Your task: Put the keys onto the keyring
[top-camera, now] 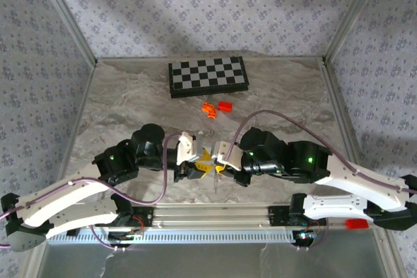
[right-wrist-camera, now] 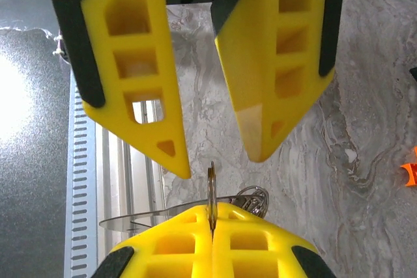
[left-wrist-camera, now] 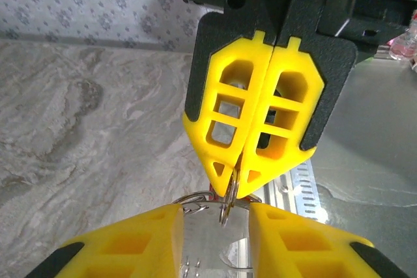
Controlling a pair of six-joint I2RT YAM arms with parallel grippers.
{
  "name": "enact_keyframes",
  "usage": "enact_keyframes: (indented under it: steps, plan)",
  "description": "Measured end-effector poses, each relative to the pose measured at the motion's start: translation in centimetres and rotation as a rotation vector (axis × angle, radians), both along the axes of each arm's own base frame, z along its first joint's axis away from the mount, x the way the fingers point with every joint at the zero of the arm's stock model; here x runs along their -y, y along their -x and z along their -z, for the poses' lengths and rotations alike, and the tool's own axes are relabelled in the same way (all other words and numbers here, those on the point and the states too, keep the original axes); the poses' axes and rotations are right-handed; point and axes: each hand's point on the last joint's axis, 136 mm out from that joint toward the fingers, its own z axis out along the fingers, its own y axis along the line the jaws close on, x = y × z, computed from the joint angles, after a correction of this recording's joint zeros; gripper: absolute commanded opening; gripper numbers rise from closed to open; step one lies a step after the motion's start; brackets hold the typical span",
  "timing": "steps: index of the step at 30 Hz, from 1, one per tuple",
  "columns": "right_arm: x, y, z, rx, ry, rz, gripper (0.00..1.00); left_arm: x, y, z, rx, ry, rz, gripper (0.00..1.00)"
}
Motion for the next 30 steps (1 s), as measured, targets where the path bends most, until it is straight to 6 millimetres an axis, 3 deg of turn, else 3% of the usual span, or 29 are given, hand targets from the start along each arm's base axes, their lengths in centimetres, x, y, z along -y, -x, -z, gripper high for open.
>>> enact_keyframes:
  steps: [10,13,20,25,30]
  plan:
    - [0.0,0.5,0.3,-0.02,0.009,-0.025,0.0,0.5,0.3,0.8,-0.014,-0.024,0.023,0.15]
    - [-0.1,0.5,0.3,-0.021,0.007,-0.025,0.0,0.6,0.6,0.9,-0.022,-0.024,0.036,0.01]
    - [0.1,0.5,-0.1,-0.013,-0.014,-0.024,0.0,0.6,0.7,0.5,-0.024,0.025,0.033,0.0]
    - [-0.2,0.5,-0.8,0.008,-0.106,-0.018,0.2,0.3,0.8,-0.2,-0.015,0.099,0.022,0.0]
    - [-0.6,0.6,-1.9,0.017,-0.217,-0.016,0.27,0.2,0.8,-1.6,-0.005,0.174,0.013,0.0]
